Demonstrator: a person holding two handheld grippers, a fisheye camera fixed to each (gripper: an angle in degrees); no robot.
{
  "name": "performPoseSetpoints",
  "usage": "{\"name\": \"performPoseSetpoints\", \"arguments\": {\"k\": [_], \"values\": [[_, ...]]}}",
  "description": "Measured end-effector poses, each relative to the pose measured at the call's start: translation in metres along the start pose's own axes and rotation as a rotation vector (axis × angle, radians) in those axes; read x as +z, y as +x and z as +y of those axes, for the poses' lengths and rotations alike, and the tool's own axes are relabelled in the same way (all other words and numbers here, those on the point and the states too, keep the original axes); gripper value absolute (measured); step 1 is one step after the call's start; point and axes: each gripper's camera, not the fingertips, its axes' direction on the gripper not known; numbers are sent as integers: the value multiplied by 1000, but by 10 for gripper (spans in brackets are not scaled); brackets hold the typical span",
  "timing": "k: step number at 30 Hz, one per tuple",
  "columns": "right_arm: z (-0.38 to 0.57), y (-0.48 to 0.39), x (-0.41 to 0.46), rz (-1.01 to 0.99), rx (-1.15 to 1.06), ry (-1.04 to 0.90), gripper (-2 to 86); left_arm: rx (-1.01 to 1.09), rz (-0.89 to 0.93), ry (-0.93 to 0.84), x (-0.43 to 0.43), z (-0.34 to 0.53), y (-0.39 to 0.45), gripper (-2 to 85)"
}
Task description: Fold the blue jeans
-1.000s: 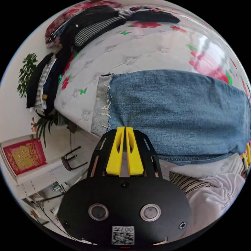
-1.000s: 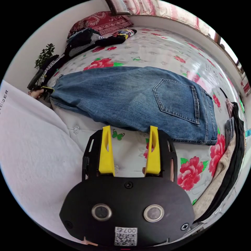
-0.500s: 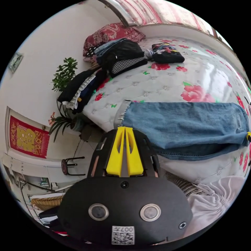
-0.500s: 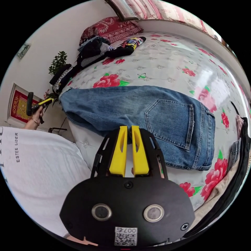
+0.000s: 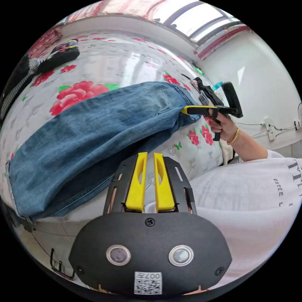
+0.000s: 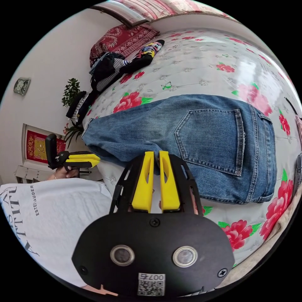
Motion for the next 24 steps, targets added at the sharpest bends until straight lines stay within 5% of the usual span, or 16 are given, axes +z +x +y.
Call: {"name": "performPoseSetpoints", "arguments": {"k": [11,24], "values": [[8,30,-2,-24,12,5,4,87,-2,-206,58,-66,-21,116],[33,52,-9,-86,-55,-29,9,3,177,-226,85,-115,-62,112]]}}
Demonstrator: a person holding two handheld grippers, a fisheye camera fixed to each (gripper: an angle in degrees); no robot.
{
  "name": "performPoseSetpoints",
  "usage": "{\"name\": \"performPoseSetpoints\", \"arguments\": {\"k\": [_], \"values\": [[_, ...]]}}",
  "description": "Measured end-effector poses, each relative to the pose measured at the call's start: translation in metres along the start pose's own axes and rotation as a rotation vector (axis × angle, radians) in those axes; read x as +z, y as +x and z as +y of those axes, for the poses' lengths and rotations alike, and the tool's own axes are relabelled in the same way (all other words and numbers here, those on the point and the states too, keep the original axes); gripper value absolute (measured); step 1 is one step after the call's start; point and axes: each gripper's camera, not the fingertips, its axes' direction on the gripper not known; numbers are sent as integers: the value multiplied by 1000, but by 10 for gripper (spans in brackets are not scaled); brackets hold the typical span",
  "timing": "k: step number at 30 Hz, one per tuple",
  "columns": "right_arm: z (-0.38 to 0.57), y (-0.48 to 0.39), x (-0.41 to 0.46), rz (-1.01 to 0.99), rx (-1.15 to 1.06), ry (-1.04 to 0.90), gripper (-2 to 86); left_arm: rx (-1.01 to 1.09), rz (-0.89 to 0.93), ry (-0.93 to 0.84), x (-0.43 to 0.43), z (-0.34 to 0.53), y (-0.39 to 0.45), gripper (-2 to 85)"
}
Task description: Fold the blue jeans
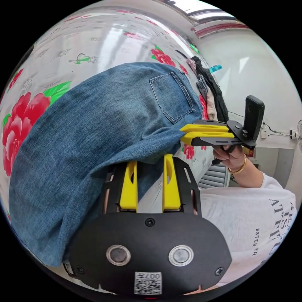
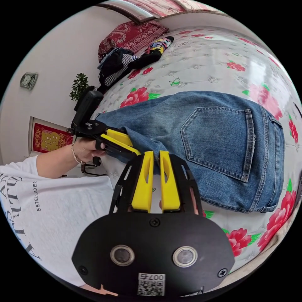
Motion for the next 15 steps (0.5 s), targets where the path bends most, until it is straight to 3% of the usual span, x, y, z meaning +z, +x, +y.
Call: {"name": "performPoseSetpoints", "arguments": {"k": [4,10,15], "values": [[9,10,-6,-41,9,15,15,42,57,64,-7,16,-2,5],[21,27,-9,-106,39,19,31,131,203,100,-16,68,16,-8],[48,24,-38,-105,-11,120,37,172,132,110,-18,107,39,-6]]}}
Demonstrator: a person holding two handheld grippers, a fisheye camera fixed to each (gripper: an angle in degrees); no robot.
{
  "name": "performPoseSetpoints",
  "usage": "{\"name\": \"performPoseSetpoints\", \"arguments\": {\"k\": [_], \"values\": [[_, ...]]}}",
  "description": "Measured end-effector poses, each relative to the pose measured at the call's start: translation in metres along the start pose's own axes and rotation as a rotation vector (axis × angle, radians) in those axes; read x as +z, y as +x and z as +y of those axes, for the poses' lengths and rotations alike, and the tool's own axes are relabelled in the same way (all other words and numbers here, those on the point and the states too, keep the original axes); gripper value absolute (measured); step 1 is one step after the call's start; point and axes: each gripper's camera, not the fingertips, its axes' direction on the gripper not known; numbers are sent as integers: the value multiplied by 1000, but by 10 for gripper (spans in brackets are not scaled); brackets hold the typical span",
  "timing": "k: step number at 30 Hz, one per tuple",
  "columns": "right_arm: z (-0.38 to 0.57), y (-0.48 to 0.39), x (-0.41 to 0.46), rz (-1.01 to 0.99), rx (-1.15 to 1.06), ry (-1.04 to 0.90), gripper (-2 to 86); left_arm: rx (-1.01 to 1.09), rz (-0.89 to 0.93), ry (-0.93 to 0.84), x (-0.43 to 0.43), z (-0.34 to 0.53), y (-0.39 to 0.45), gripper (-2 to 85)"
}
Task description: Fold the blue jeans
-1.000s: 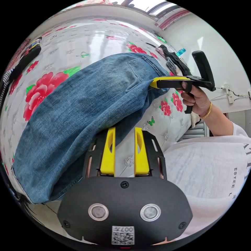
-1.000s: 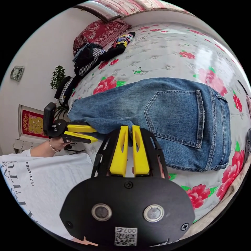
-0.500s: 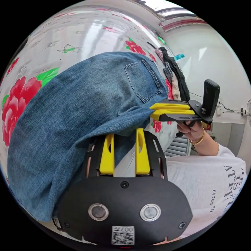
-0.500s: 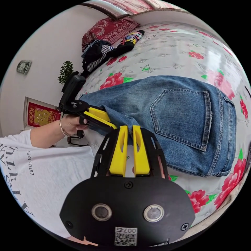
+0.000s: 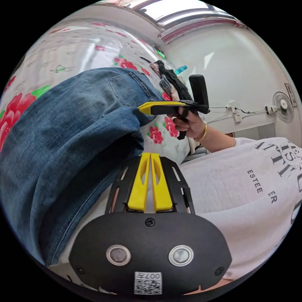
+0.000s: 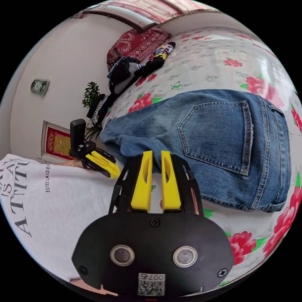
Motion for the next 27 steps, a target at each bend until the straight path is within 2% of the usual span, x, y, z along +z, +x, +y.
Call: {"name": "performPoseSetpoints", "arguments": {"k": [3,7,10,12,13,14,15,17,19,20,21,22,25,27], "values": [[17,5,-26,1,33,68,38,-51,-128,33,-6,9,-4,5],[34,13,-48,95,101,110,35,-25,-44,22,0,-3,-1,126],[46,19,-69,267,190,172,27,19,-18,14,13,-25,16,147],[50,24,-73,344,240,173,21,2,-72,-20,24,-38,21,129],[51,26,-72,360,250,166,18,-23,-131,-39,30,-41,22,48],[52,30,-68,389,266,133,12,-3,-159,-44,31,-39,27,4],[52,31,-64,416,259,115,6,30,-154,-46,30,-36,32,0],[48,28,-58,494,202,76,1,225,-195,-92,29,-12,65,-7],[38,22,-51,618,136,-1,-1,343,-300,-148,39,13,88,-9],[32,23,-47,755,122,-57,-2,395,-330,-156,47,26,98,-9],[28,27,-43,771,90,-110,-2,402,-335,-168,53,29,101,-9],[27,33,-43,705,91,-120,-3,399,-344,-208,67,29,103,-9],[29,43,-54,566,187,-57,-3,361,-325,-373,99,19,91,-9],[33,42,-60,494,274,-16,-3,355,-311,-386,101,20,90,-9]]}}
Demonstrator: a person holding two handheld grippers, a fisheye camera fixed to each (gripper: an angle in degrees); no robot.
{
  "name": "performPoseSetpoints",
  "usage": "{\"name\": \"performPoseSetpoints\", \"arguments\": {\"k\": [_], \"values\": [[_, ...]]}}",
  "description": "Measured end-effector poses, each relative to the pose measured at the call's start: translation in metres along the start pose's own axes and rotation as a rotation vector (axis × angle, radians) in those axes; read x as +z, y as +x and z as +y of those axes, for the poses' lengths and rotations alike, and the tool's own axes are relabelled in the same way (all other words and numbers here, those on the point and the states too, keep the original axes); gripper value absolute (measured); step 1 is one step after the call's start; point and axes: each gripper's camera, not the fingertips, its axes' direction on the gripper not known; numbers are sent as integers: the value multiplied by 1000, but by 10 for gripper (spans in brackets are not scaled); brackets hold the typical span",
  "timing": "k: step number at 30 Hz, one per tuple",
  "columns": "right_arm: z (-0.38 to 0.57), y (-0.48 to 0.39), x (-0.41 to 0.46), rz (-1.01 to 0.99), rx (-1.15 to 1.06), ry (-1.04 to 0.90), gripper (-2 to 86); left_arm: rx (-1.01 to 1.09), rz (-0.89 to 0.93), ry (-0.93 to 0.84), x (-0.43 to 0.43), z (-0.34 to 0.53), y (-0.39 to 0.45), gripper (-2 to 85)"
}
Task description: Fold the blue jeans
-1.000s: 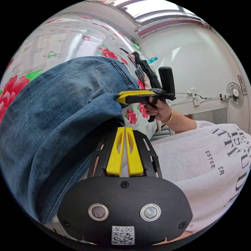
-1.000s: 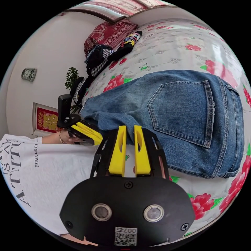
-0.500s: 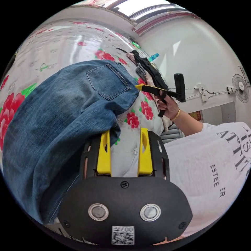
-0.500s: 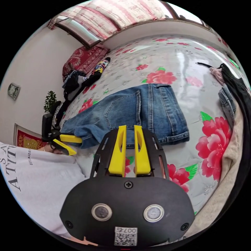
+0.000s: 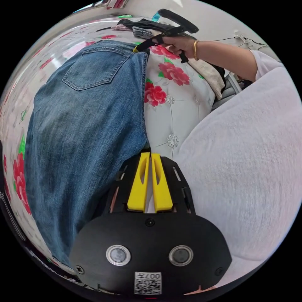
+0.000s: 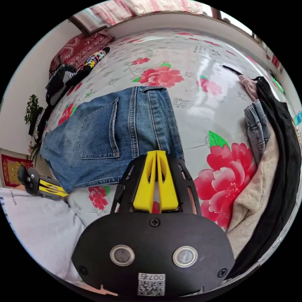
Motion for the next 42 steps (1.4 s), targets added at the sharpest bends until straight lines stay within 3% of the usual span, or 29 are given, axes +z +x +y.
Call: {"name": "performPoseSetpoints", "arguments": {"k": [5,9,13,18,24,26,29,32,37,42], "values": [[22,-55,-28,90,-30,147,-3,-6,20,42,-9,22,7,-9],[37,-137,-32,-56,-200,238,-2,-30,146,9,-13,37,3,-10],[48,-242,-8,-302,-498,135,4,-194,247,171,-37,87,-19,-10],[75,-334,20,-347,-785,-28,21,-590,220,437,-77,213,-48,-9],[103,-397,56,-122,-975,-172,27,-1307,105,853,-94,454,-60,2],[107,-409,69,7,-973,-212,19,-1517,96,953,-92,539,-63,34],[106,-421,50,16,-919,-139,4,-1672,51,1040,-96,617,-68,65],[108,-421,20,-39,-895,-46,0,-1738,71,1117,-93,673,-80,92],[103,-410,70,-100,-792,-324,-2,-1764,166,1221,-79,728,-114,131],[95,-424,83,-22,-746,-378,-3,-1756,258,1231,-66,751,-151,162]]}}
